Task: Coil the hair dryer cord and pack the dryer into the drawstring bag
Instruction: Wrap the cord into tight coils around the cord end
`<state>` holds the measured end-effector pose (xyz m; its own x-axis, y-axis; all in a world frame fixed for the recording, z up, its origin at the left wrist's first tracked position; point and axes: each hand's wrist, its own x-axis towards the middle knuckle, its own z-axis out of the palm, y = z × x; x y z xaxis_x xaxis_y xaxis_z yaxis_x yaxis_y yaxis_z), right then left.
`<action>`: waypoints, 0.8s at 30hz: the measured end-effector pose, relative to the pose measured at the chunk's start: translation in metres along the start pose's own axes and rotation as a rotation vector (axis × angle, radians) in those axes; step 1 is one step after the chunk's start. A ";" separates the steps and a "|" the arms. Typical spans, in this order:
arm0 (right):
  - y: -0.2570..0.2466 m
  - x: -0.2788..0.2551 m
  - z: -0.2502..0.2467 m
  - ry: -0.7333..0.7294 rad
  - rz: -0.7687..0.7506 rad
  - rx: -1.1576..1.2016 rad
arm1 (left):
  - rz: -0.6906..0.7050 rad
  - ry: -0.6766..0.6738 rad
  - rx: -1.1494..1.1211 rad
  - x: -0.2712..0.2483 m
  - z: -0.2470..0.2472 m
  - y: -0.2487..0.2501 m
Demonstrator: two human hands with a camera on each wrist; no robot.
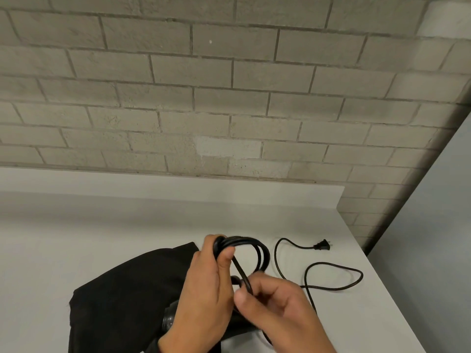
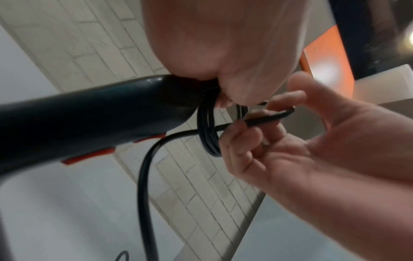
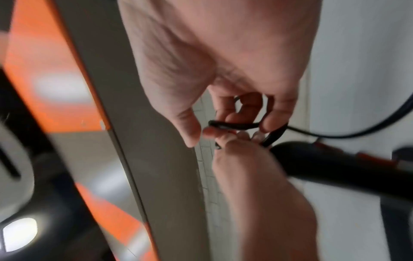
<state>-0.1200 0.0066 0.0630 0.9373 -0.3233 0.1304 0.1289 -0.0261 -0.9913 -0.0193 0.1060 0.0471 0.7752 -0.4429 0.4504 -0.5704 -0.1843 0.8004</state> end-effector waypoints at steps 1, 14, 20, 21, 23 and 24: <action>0.006 -0.002 0.000 0.058 -0.121 -0.193 | 0.002 0.022 -0.009 0.003 -0.001 -0.001; 0.000 -0.002 -0.017 -0.169 0.259 0.567 | 0.046 0.084 0.010 0.010 0.001 -0.002; 0.032 -0.016 -0.023 -0.251 -0.121 -0.030 | -0.026 0.197 -0.093 0.027 -0.010 0.001; 0.036 -0.014 -0.023 -0.245 -0.137 -0.105 | -0.028 0.199 -0.096 0.029 -0.012 0.001; 0.044 -0.015 -0.026 -0.289 -0.130 -0.122 | -0.042 0.187 -0.106 0.029 -0.012 0.000; 0.046 -0.017 -0.028 -0.297 -0.102 -0.076 | -0.051 0.183 -0.110 0.029 -0.012 -0.001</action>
<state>-0.1394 -0.0154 0.0149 0.9757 -0.0253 0.2175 0.2131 -0.1183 -0.9698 0.0066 0.1037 0.0639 0.8443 -0.2672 0.4644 -0.5039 -0.1012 0.8578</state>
